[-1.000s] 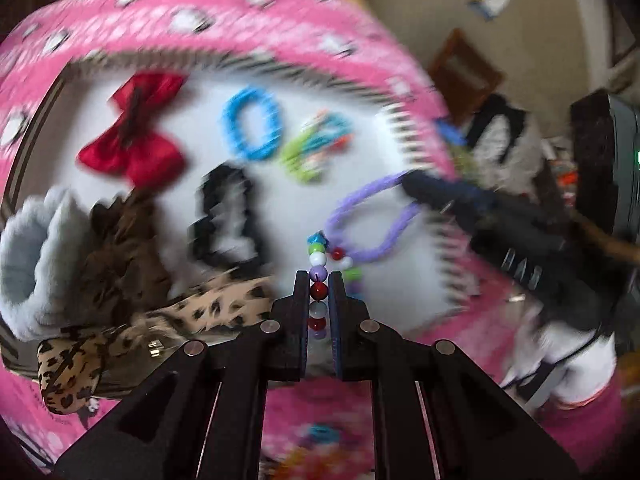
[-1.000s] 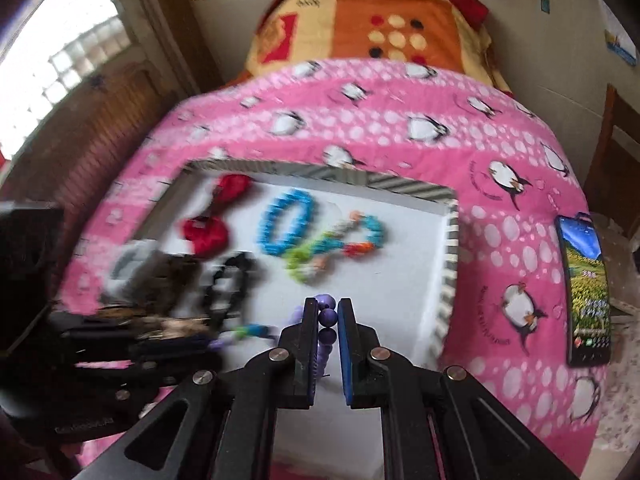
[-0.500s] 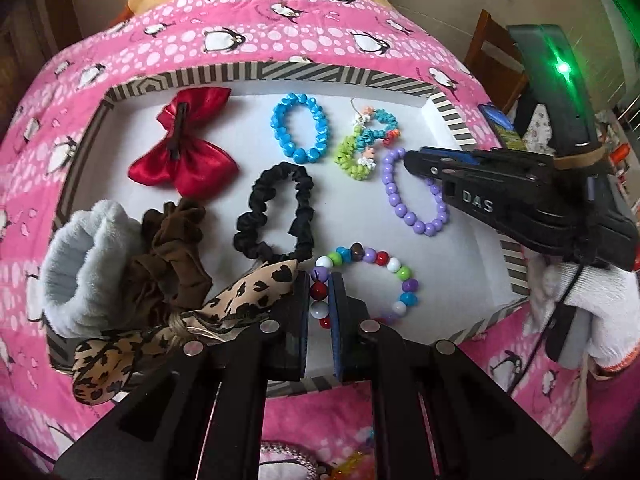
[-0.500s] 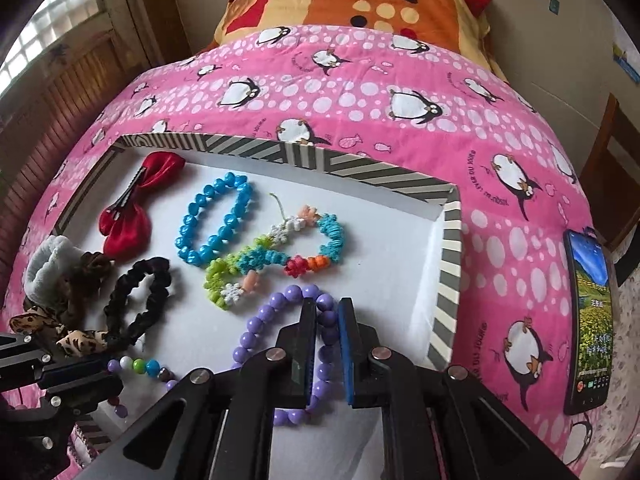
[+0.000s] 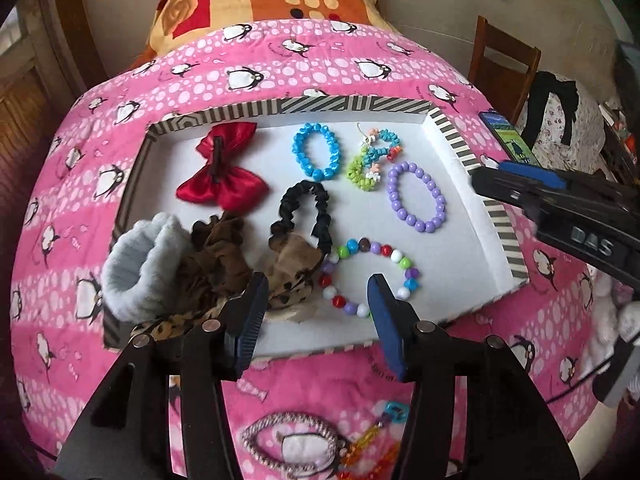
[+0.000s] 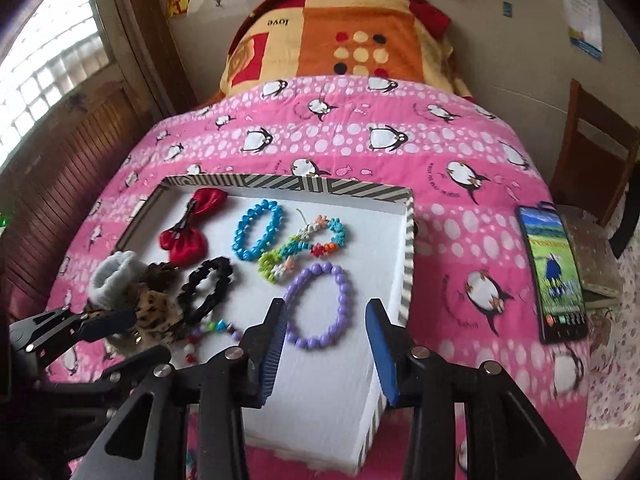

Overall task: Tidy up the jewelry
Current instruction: 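Move both open tools back toward the silver and orange-teal bracelets on the bedspread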

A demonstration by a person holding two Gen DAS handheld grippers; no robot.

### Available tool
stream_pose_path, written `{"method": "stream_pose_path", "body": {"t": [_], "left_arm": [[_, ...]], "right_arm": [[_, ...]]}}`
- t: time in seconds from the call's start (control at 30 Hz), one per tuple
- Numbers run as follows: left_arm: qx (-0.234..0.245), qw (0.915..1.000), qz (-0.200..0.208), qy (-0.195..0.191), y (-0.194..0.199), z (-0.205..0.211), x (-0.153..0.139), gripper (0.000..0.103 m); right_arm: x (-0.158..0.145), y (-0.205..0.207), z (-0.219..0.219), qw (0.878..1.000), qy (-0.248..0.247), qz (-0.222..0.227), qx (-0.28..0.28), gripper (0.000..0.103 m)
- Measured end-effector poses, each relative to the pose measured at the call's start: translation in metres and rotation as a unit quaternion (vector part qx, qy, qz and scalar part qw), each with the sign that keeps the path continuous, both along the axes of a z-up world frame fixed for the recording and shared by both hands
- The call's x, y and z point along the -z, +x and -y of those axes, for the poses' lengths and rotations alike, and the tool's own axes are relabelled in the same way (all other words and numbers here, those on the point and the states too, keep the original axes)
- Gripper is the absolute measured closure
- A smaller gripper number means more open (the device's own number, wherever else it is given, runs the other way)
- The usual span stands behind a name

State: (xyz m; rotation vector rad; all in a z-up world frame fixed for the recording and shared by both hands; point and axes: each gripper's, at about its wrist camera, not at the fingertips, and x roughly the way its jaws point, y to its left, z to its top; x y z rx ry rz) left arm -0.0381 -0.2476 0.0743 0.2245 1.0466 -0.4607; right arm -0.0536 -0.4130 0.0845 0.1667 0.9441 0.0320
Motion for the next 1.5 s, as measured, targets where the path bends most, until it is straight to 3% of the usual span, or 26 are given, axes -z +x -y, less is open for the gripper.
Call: {"method": "stream_pose_path", "body": {"t": [0.4,0.97,1.13,1.3,1.5], "left_arm": [[-0.017,0.9997,0.017,0.010,-0.024,-0.031,-0.009,0.052],[-0.010,0.9996,0.022,0.012,-0.046,-0.045,-0.013,0.052],[-0.001,0.9996,-0.018,-0.019,-0.046,-0.057,-0.008,0.051],[0.030,0.9916,-0.102,-0.075,-0.056,-0.076,0.012,0.045],[0.077,0.9862,-0.135,-0.058,-0.080,-0.072,0.035,0.045]], "right_arm": [[-0.006,-0.059,-0.015,1.000,0.000,-0.004,0.012,0.063],[0.001,-0.098,-0.025,1.000,-0.005,-0.020,0.023,0.063],[0.003,-0.108,-0.021,0.999,-0.013,-0.029,0.025,0.063],[0.016,-0.128,-0.006,0.998,-0.022,-0.055,0.038,0.063],[0.038,-0.153,0.015,0.994,-0.010,-0.089,0.059,0.063]]}}
